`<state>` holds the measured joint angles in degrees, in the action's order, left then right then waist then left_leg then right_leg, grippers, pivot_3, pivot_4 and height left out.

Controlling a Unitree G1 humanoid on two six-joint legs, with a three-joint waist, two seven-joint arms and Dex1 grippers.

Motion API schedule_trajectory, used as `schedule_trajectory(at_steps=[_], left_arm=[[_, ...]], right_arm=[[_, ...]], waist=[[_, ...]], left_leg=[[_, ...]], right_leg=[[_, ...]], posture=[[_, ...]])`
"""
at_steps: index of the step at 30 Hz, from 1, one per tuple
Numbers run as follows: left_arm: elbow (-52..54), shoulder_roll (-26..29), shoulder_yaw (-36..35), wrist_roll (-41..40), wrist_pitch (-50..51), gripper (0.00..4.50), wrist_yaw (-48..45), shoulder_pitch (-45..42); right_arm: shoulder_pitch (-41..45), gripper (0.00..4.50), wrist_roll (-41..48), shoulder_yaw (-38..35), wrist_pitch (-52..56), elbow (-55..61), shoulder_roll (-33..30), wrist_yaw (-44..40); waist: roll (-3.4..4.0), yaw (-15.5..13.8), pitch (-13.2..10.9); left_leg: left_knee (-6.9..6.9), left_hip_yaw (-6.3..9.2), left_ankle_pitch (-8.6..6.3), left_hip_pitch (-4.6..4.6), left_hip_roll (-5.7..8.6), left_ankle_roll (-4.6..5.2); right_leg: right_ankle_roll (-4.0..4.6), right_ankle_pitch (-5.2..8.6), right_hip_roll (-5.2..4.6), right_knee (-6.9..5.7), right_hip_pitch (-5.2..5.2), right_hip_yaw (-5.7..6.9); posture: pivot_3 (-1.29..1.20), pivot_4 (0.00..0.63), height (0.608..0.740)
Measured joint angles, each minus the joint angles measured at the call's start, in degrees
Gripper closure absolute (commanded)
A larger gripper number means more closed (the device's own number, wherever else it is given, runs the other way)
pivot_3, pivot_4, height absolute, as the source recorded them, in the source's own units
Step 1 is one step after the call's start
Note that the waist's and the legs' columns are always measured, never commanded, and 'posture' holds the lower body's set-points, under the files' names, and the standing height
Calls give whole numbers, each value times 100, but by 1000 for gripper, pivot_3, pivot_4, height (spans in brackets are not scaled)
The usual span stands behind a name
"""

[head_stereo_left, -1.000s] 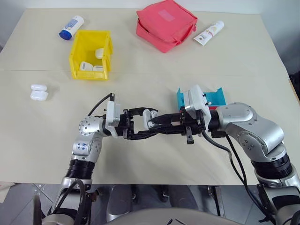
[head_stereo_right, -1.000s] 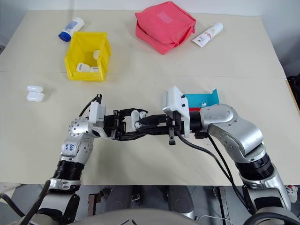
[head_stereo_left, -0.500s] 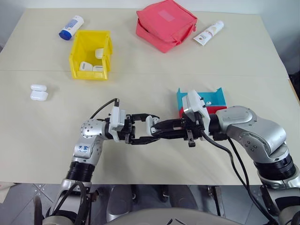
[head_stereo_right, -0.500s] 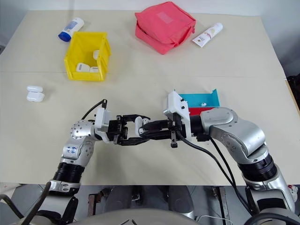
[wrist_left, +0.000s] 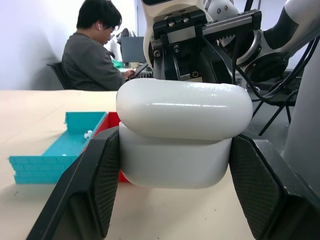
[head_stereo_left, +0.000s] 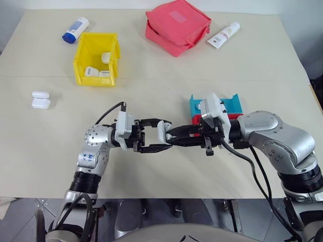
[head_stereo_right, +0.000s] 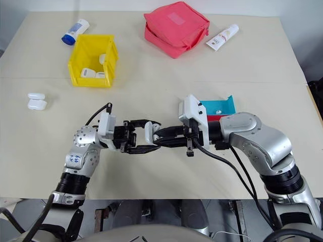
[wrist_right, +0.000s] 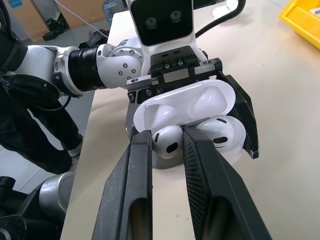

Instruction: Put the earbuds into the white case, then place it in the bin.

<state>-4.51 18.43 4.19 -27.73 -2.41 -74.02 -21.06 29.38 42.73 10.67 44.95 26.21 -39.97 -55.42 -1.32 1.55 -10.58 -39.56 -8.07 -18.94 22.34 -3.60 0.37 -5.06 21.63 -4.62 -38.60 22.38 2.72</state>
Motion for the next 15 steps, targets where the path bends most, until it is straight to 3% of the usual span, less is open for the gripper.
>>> schedule_trajectory(at_steps=[2,8,15], left_arm=[[8,-3,-17,-7,-17,1624,-1,-1],[19,49,-201,-7,-19,1624,12,-1],[41,42,-290,-131,-21,1624,-72,-19]], right_arm=[[21,4007,0,0,1,19,0,7],[42,2102,-11,-7,-28,30,-4,-6],[42,2102,-126,-119,-37,-16,-120,47]], waist=[[0,0,0],[0,0,0],[0,-6,0]], left_leg=[[0,0,0,0,0,0],[-1,0,0,0,0,0],[-1,0,0,0,1,0]], right_leg=[[0,0,0,0,0,0],[0,0,0,0,0,0],[0,0,-1,0,-1,1]], posture=[[0,150,740],[0,150,740],[0,150,740]])
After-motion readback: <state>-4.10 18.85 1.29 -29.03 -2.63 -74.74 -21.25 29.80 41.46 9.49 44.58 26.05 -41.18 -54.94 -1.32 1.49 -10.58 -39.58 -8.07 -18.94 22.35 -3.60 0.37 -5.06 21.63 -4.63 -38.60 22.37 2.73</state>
